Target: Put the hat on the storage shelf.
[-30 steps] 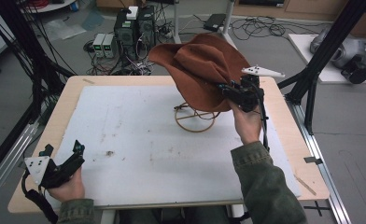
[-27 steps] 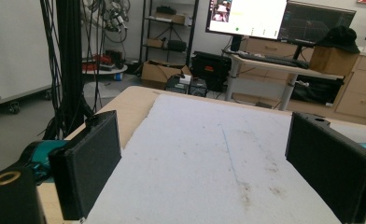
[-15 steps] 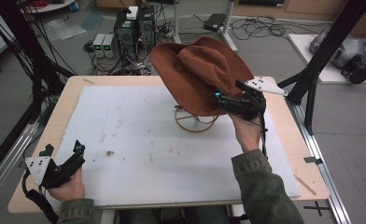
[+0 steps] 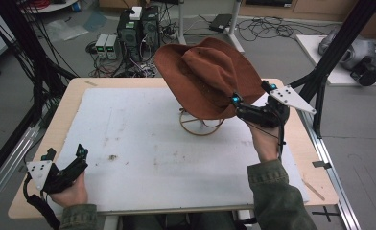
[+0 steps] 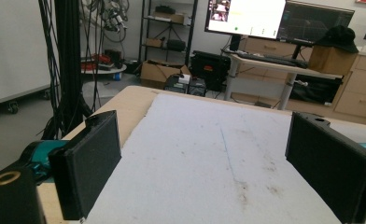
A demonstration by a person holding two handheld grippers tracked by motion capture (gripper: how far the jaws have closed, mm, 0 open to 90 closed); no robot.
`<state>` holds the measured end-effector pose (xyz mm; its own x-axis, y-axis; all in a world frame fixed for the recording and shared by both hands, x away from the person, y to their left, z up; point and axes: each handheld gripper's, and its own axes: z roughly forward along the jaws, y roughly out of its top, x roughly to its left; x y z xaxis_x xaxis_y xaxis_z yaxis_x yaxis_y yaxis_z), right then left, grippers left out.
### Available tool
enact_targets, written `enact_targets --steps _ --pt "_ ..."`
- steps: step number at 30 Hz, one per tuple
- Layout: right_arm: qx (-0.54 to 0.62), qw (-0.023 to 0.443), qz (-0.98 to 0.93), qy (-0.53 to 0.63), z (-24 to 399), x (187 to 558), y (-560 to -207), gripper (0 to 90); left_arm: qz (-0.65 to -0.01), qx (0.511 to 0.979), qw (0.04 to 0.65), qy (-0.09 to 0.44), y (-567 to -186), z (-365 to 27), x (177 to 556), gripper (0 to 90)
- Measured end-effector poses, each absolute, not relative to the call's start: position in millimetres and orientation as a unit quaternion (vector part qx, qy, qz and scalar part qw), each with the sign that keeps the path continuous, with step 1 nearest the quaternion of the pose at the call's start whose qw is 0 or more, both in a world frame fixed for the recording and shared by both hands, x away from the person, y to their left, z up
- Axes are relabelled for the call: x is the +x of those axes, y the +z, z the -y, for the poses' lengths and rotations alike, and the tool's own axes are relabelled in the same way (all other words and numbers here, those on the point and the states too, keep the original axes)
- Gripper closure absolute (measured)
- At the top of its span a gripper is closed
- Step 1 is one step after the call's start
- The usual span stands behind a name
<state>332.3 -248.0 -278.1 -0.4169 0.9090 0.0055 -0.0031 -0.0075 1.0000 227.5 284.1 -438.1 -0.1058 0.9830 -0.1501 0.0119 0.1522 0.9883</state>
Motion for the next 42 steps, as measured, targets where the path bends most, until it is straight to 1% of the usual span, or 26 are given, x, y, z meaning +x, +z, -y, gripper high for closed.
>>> enact_targets --steps 1,2,3,10,13,14,16,18,19,20,21,22,23,24,25,27,33,34,39,42 --pt "0.385 0.407 -0.581 0.591 254 324 -281 0.9 -0.566 0.438 0.506 0.481 -438 -283 228 10.5" --pt "0.385 0.407 -0.581 0.591 254 324 -281 0.9 -0.566 0.438 0.506 0.481 -438 -283 228 10.5" --pt "0.386 0.422 -0.576 0.584 262 317 -284 1.0 -0.567 0.438 0.505 0.481 -438 -283 227 10.5" --pt "0.429 0.439 -0.555 0.562 289 300 -297 1.0 -0.564 0.437 0.506 0.486 -437 -281 226 10.5" --pt "0.455 0.454 -0.540 0.543 305 287 -312 1.0 -0.564 0.435 0.504 0.488 -437 -281 225 10.5" --pt "0.455 0.454 -0.540 0.543 305 287 -312 1.0 -0.564 0.435 0.504 0.488 -437 -281 225 10.5" --pt "0.470 0.450 -0.538 0.537 312 278 -327 1.1 -0.564 0.434 0.504 0.489 -436 -281 225 10.4" --pt "0.473 0.452 -0.537 0.533 313 276 -332 1.1 -0.565 0.433 0.503 0.490 -436 -281 225 10.4" --pt "0.484 0.447 -0.537 0.527 316 270 -346 1.4 -0.565 0.432 0.502 0.492 -436 -281 224 10.4" --pt "0.484 0.447 -0.537 0.527 316 270 -346 1.4 -0.565 0.432 0.502 0.492 -436 -281 224 10.4" --pt "0.490 0.444 -0.542 0.519 318 266 -359 1.5 -0.565 0.430 0.502 0.494 -437 -282 224 10.4" --pt "0.490 0.444 -0.542 0.519 318 266 -359 1.5 -0.565 0.430 0.502 0.494 -437 -282 224 10.4" --pt "0.493 0.443 -0.544 0.515 318 265 -364 1.5 -0.565 0.430 0.502 0.494 -437 -282 224 10.4" --pt "0.495 0.442 -0.549 0.508 320 263 -378 1.6 -0.565 0.431 0.501 0.494 -437 -282 224 10.5" --pt "0.495 0.442 -0.549 0.508 320 263 -378 1.6 -0.565 0.431 0.501 0.494 -437 -282 224 10.4" --pt "0.507 0.426 -0.549 0.510 324 264 -394 1.6 -0.565 0.430 0.501 0.494 -437 -283 224 10.4" --pt "0.513 0.426 -0.550 0.503 325 266 -408 1.6 -0.565 0.434 0.499 0.494 -438 -283 225 10.4" --pt "0.515 0.421 -0.552 0.503 325 267 -409 1.6 -0.564 0.435 0.499 0.494 -438 -283 225 10.4" --pt "0.506 0.430 -0.546 0.510 324 267 -407 1.6 -0.564 0.436 0.499 0.492 -438 -282 225 10.4" --pt "0.511 0.425 -0.546 0.511 324 266 -408 1.6 -0.565 0.435 0.501 0.491 -438 -283 225 10.4"
